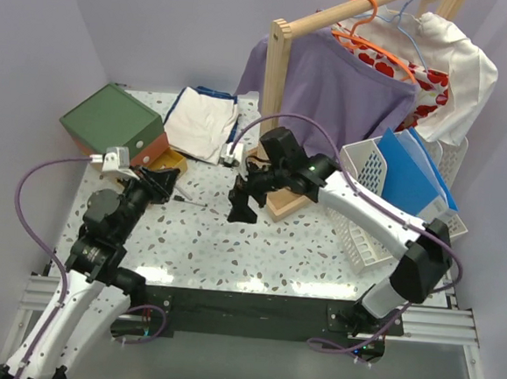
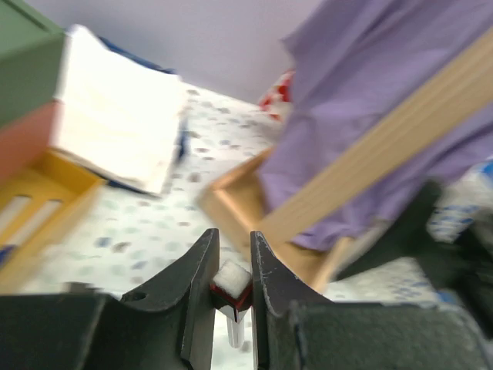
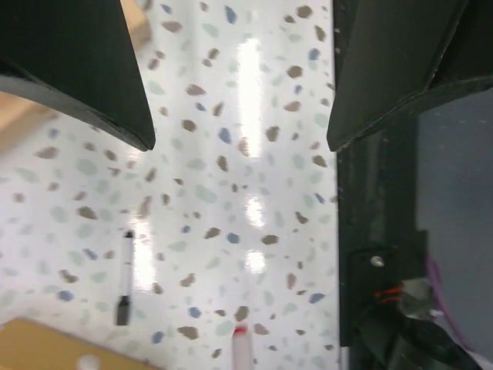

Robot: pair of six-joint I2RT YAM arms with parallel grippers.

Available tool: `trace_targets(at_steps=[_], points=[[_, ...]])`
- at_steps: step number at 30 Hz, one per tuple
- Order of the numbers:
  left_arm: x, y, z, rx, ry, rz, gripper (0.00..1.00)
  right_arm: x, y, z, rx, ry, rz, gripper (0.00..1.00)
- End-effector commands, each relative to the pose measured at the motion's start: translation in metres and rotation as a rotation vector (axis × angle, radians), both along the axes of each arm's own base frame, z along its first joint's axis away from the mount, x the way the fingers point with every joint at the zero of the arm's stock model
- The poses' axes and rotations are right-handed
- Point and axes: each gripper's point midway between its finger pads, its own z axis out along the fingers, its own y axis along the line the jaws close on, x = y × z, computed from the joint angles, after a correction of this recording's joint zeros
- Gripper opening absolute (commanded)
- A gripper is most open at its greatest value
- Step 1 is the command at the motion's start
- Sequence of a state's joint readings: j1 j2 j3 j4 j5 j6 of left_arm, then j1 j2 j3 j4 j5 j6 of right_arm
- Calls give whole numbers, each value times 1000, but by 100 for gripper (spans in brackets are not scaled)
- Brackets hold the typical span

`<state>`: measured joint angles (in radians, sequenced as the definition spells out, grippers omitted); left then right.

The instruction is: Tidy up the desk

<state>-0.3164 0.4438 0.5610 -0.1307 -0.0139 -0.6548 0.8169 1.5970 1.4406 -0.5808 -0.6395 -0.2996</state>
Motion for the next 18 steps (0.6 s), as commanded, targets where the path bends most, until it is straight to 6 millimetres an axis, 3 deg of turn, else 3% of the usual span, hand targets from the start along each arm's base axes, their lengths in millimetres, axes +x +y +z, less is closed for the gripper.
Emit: trace_targets(at_steps=[1, 2, 4, 6, 7, 11, 18], points=[[20, 59, -43, 541, 200, 193, 0, 9, -43, 6, -89, -286, 24, 99], [25, 69, -37, 592, 211, 242, 0, 4, -48, 6, -87, -296, 36, 99], [37, 77, -50, 718, 273, 250, 0, -4, -51, 4, -75, -296, 74, 99], [47, 86, -45, 775, 287, 302, 0, -15, -50, 3, -48, -282, 128, 99], [55, 89, -53, 839, 319, 301, 0, -20, -51, 1, -46, -265, 149, 99], [77, 105, -48, 980, 348, 382, 0, -32, -49, -3, -21, -227, 204, 99], [113, 105, -62, 1125, 362, 386, 0, -45, -47, -11, 3, -181, 256, 99]])
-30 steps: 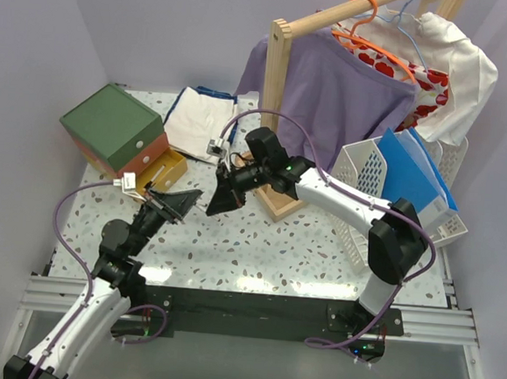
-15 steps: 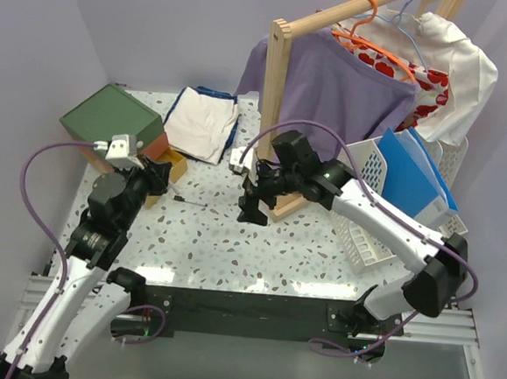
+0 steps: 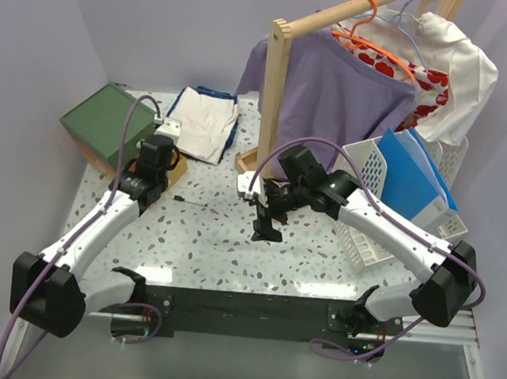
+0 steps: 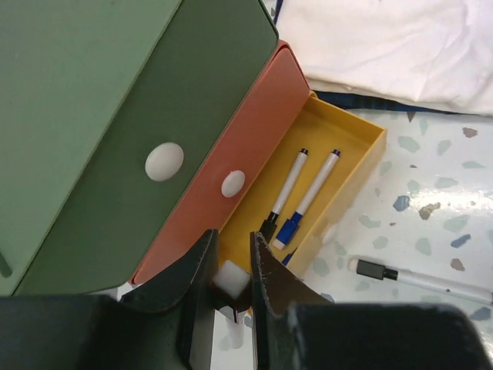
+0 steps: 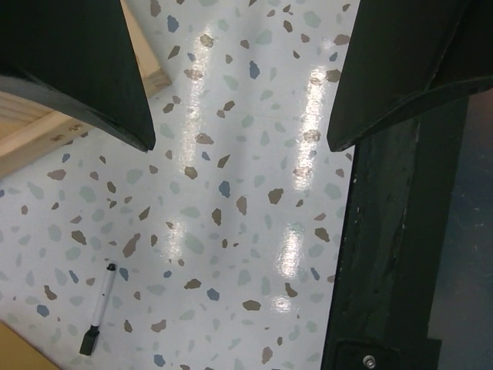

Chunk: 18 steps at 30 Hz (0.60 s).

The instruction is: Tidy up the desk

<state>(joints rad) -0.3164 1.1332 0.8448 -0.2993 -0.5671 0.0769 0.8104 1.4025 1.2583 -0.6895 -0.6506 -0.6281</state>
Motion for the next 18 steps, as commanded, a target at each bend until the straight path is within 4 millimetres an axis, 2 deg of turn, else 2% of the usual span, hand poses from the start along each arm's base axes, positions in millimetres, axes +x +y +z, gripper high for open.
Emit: trace_targets(at_steps=[1, 3, 4, 6, 7, 9, 10, 11, 12, 14, 18], points=[[31, 6, 21, 118, -63, 11, 0, -13, 4, 2, 41, 32, 77, 99], [39, 5, 18, 138, -59, 17, 0, -13, 5, 1, 41, 38, 81, 99], [44, 6, 7, 157, -28, 18, 0, -14, 5, 0, 40, 43, 84, 99], [49, 8, 4, 179, -19, 38, 0, -15, 5, -3, 38, 52, 88, 99], [51, 9, -5, 190, 2, 39, 0, -16, 5, -3, 38, 56, 90, 99], [55, 11, -9, 206, 12, 55, 4, -17, 6, -4, 39, 63, 95, 99], [56, 12, -10, 207, 12, 60, 11, -16, 6, -5, 37, 66, 95, 99], [57, 12, -11, 210, 13, 66, 28, -17, 6, -5, 36, 67, 95, 99], [57, 12, -13, 206, 15, 68, 33, -17, 6, -6, 34, 68, 95, 99], [57, 11, -14, 201, 16, 66, 40, -16, 6, -7, 30, 66, 96, 99], [54, 10, -7, 175, 2, 64, 45, -15, 4, -11, 14, 67, 94, 99]])
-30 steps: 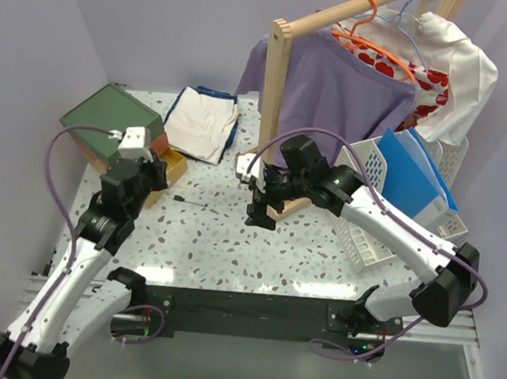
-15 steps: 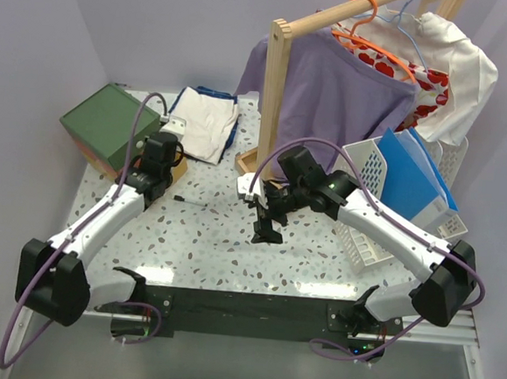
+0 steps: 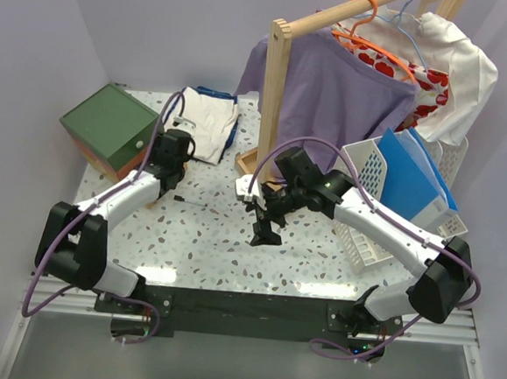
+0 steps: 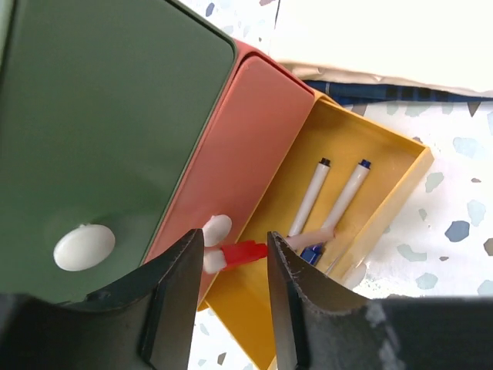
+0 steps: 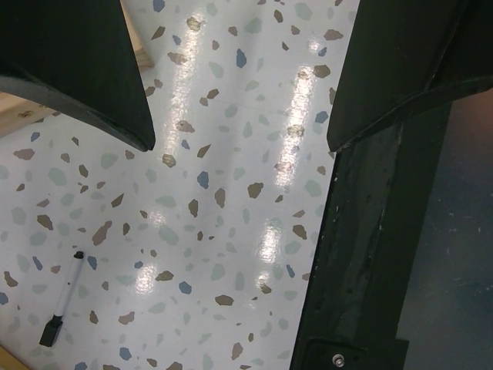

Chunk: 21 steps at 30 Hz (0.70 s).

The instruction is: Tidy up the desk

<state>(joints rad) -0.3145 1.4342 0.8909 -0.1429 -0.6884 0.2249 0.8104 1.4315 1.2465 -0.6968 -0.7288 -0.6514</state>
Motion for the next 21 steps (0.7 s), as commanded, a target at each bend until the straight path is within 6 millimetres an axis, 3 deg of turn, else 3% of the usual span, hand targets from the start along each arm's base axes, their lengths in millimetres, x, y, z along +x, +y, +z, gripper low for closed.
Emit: trace_targets(at_steps=[1, 5, 9, 10, 12, 13, 14, 16, 17, 19, 20, 21], points=[[12, -1, 40, -50, -136, 24, 45, -4, 0, -2, 5, 7, 31, 99], [3, -9, 50, -134, -151, -3, 47, -2, -1, -6, -5, 7, 24, 99], [-16, -15, 73, -240, -224, -39, 54, 0, 2, -16, -25, 26, 17, 99], [-22, -19, 69, -270, -222, -57, 59, 1, 3, -18, -29, 33, 11, 99], [-38, -20, 84, -348, -298, -60, 67, 3, 5, -23, -44, 32, 3, 99], [-47, -22, 74, -372, -287, -77, 73, 4, 8, -30, -75, 23, -11, 99], [-57, -22, 87, -436, -358, -74, 76, 6, 9, -33, -90, 14, -22, 99], [-72, -25, 76, -489, -367, -94, 83, 9, 22, -42, -118, 4, -72, 99], [-83, -24, 87, -541, -429, -96, 84, 22, 24, -49, -158, -41, -142, 99], [-96, -27, 77, -592, -437, -103, 88, 32, 43, -48, -152, -69, -229, 99], [-105, -26, 86, -637, -493, -105, 88, 43, 48, -61, -185, -84, -275, 99], [-109, -26, 80, -652, -497, -104, 89, 47, 59, -56, -175, -95, -299, 99]])
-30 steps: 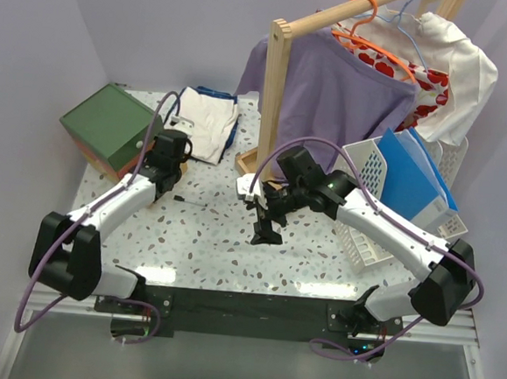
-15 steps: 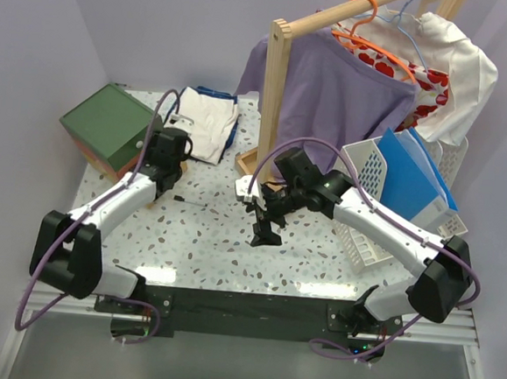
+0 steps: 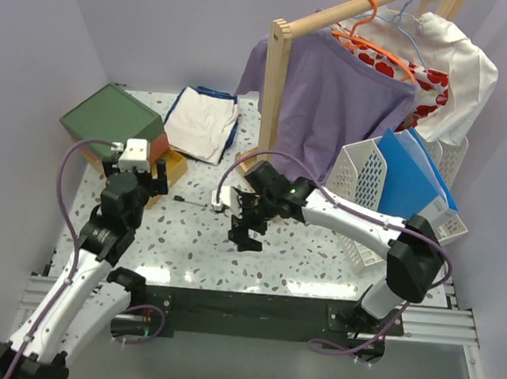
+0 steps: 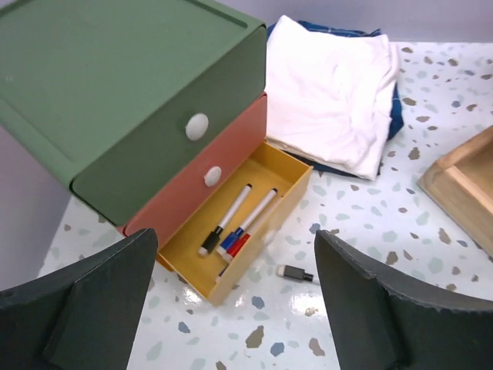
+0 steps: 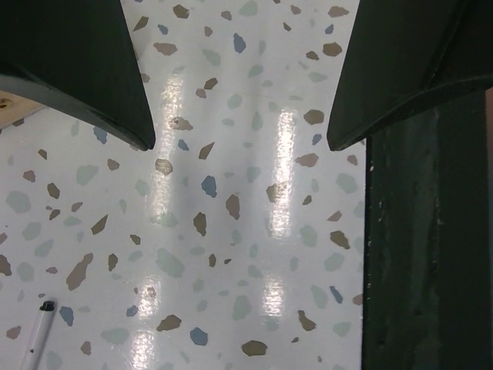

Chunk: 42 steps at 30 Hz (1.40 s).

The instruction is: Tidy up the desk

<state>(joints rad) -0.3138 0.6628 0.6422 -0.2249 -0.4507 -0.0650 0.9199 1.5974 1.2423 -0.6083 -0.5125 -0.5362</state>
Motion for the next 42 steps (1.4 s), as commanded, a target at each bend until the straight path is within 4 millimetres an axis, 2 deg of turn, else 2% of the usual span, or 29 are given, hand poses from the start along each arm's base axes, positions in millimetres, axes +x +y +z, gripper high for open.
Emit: trace_targets(at_steps=[1, 2, 3, 4, 5, 6, 7, 12, 14, 15, 17, 18, 19, 21, 23, 29, 36, 37, 39, 40, 42], points=[[-21, -8, -10, -168, -53, -28, 90, 43, 42, 3, -2, -100, -238, 99], [-26, -6, 0, -184, -99, -26, 90, 50, 46, -12, -39, -95, -269, 99], [-29, -1, 7, -186, -123, -4, 91, 58, 59, -6, -21, -100, -294, 99], [-31, 4, 11, -186, -149, 15, 91, 62, 66, -8, -23, -75, -344, 99], [-35, 8, 17, -187, -179, 29, 92, 66, 72, -26, -60, -53, -369, 99], [-37, 11, 20, -190, -193, 43, 92, 75, 83, -17, -38, -63, -396, 99], [-39, 14, 21, -192, -198, 57, 92, 79, 89, -18, -38, -43, -431, 99], [-50, 21, 32, -222, -252, 82, 92, 109, 118, -41, -52, -42, -546, 99], [-55, 24, 38, -233, -282, 88, 92, 116, 123, -44, -55, -42, -578, 99], [-56, 24, 39, -236, -289, 86, 92, 121, 129, -39, -41, -51, -587, 99], [-58, 25, 41, -242, -303, 86, 92, 127, 131, -47, -56, -61, -611, 95], [-59, 25, 43, -244, -308, 84, 92, 132, 135, -44, -43, -70, -616, 93], [-59, 25, 43, -246, -311, 84, 92, 134, 136, -52, -57, -73, -616, 91], [-60, 25, 44, -247, -315, 82, 92, 137, 141, -53, -57, -80, -613, 80], [-61, 26, 46, -249, -321, 83, 92, 138, 141, -65, -82, -73, -612, 73], [-62, 25, 47, -253, -331, 78, 92, 135, 145, -85, -118, -50, -587, 56], [-62, 24, 47, -253, -332, 73, 91, 139, 144, -98, -150, -69, -589, 38], [-62, 24, 48, -255, -333, 73, 91, 141, 142, -100, -158, -81, -595, 31], [-62, 25, 48, -255, -333, 73, 91, 140, 138, -107, -185, -85, -594, 25], [-63, 25, 49, -256, -338, 74, 91, 140, 136, -109, -195, -91, -594, 16], [-64, 25, 50, -258, -342, 76, 91, 138, 129, -116, -225, -93, -589, 10]])
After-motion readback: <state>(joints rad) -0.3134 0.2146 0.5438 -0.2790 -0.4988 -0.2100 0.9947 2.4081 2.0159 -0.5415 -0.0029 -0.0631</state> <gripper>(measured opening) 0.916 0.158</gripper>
